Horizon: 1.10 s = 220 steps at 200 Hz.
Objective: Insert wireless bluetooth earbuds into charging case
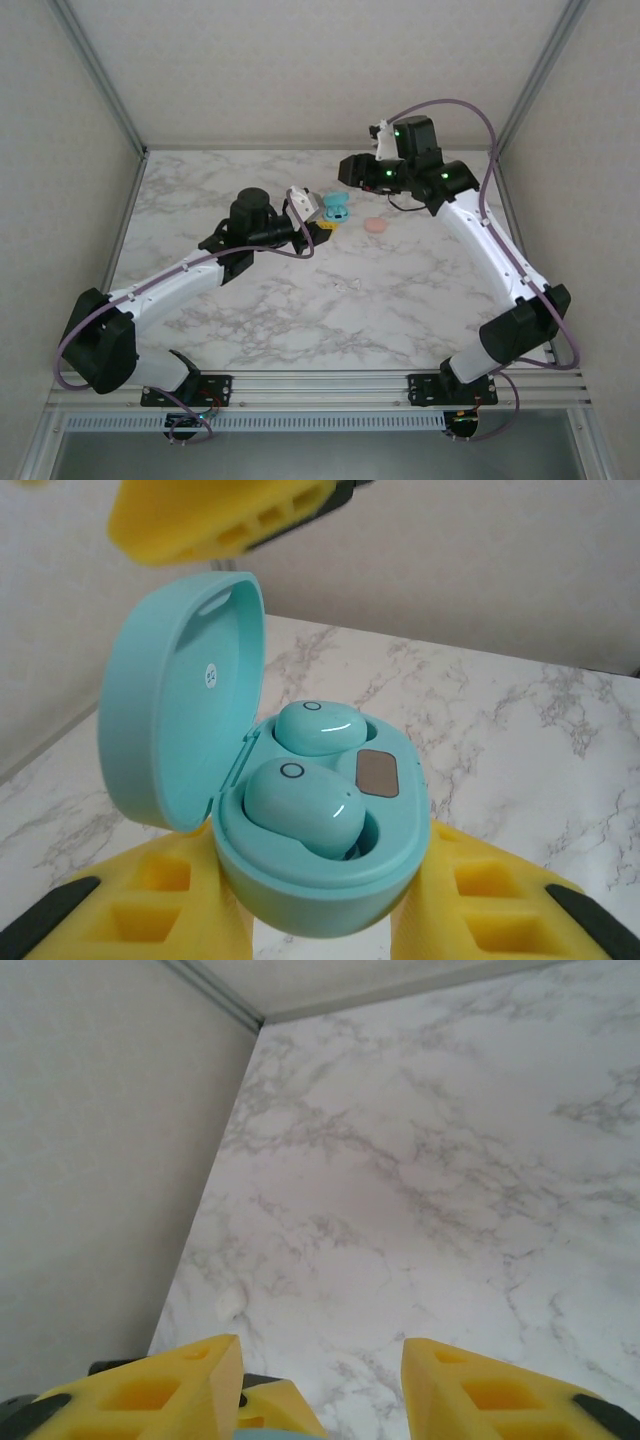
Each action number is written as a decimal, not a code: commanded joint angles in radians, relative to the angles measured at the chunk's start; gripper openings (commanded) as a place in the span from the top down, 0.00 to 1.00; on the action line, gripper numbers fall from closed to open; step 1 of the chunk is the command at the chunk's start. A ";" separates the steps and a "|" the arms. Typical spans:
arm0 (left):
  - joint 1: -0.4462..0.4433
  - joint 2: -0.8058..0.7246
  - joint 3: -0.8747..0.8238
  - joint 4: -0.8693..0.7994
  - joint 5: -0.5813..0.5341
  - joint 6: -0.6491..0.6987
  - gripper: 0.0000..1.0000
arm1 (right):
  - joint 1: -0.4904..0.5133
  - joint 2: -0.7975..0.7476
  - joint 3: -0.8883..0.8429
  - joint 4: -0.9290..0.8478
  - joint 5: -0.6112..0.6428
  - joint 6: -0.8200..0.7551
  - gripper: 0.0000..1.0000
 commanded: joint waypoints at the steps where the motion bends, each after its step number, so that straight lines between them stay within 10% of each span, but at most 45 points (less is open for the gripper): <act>1: -0.009 -0.025 0.028 0.034 0.017 -0.021 0.76 | -0.001 0.020 0.032 -0.054 -0.091 -0.034 0.52; 83: -0.006 -0.005 0.044 0.096 -0.004 -0.060 0.76 | -0.027 -0.070 -0.090 -0.055 -0.175 -0.051 0.51; 220: 0.000 0.015 0.072 0.172 0.059 -0.122 0.76 | -0.121 -0.084 -0.346 0.359 -0.730 0.274 0.45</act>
